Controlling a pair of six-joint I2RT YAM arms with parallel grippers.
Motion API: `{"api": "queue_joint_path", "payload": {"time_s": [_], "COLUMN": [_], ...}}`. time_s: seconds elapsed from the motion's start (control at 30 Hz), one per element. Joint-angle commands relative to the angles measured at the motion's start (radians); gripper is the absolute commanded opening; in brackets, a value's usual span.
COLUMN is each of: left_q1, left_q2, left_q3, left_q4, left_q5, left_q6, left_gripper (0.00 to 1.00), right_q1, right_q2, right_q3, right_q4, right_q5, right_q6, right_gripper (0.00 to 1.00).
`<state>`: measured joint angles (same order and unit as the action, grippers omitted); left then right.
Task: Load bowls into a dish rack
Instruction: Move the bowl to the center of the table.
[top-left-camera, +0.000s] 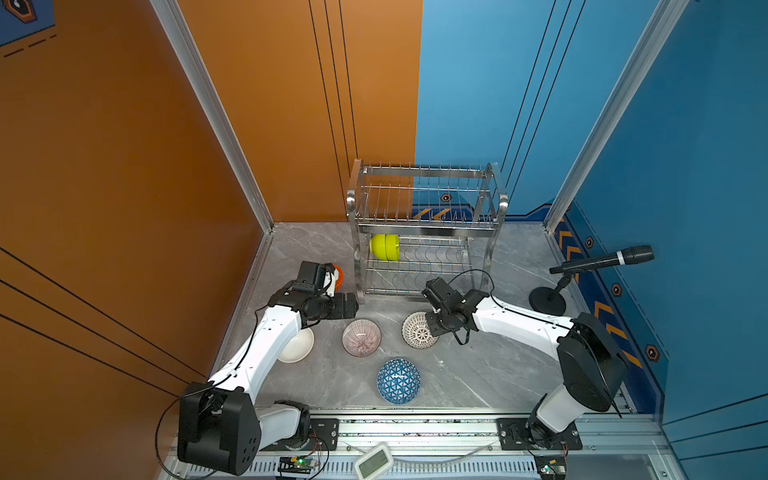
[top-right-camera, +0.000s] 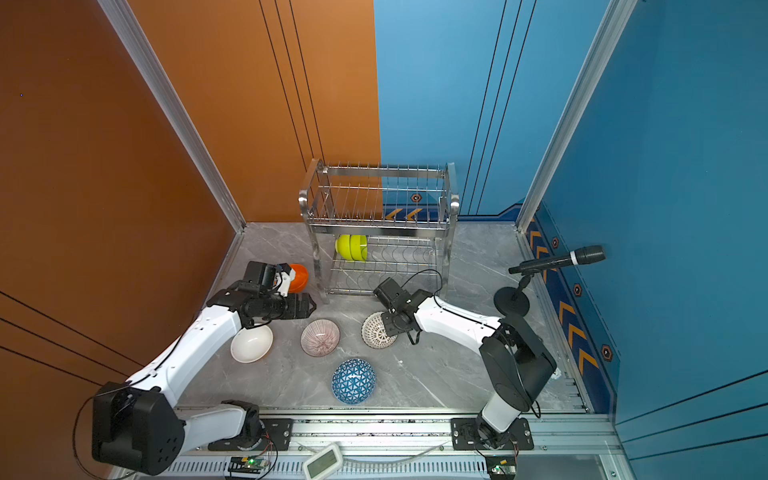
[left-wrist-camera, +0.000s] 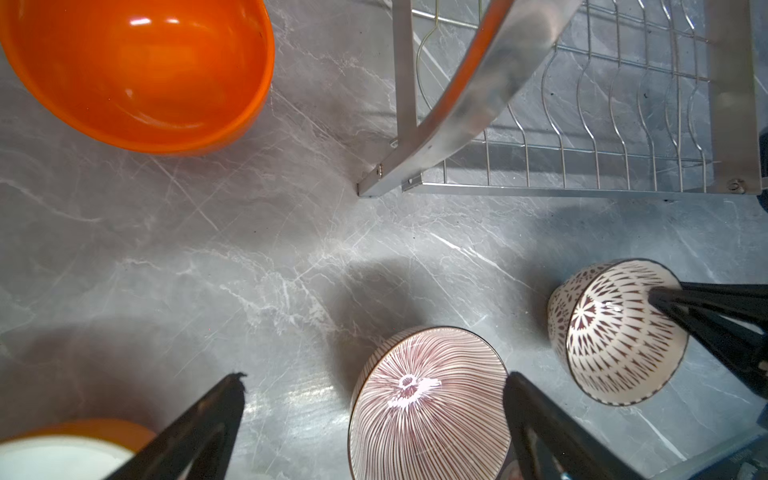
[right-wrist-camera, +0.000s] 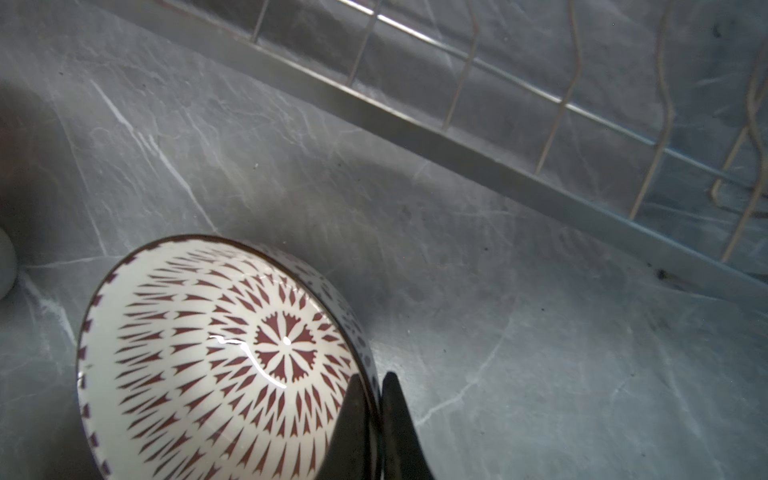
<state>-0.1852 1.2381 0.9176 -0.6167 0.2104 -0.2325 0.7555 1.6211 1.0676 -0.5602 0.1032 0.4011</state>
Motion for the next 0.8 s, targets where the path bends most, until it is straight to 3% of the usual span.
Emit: {"api": "queue_joint_path", "payload": {"time_s": [0.0, 0.37, 0.6, 0.77], "left_q1": [-0.011, -0.017, -0.016, -0.018], "left_q2": [0.002, -0.031, -0.038, -0.043], "left_q3": [-0.002, -0.014, -0.017, -0.018], "left_q4": [0.014, 0.014, 0.013, 0.014], "left_q5": [0.023, 0.000, -0.010, -0.010], "left_q6": [0.024, 0.041, 0.043, 0.049], "left_gripper": [0.98, 0.98, 0.98, 0.98], "right_q1": [-0.027, -0.047, -0.046, -0.036], "right_q2": [-0.040, -0.086, -0.096, -0.121], "right_q3": [-0.049, -0.087, -0.045, -0.016], "right_q4": [-0.049, -0.069, -0.097, -0.123], "right_q5": [0.054, 0.082, 0.098, 0.127], "right_q6": [0.014, 0.024, -0.002, -0.016], "right_gripper": [0.06, 0.11, 0.29, 0.35]}}
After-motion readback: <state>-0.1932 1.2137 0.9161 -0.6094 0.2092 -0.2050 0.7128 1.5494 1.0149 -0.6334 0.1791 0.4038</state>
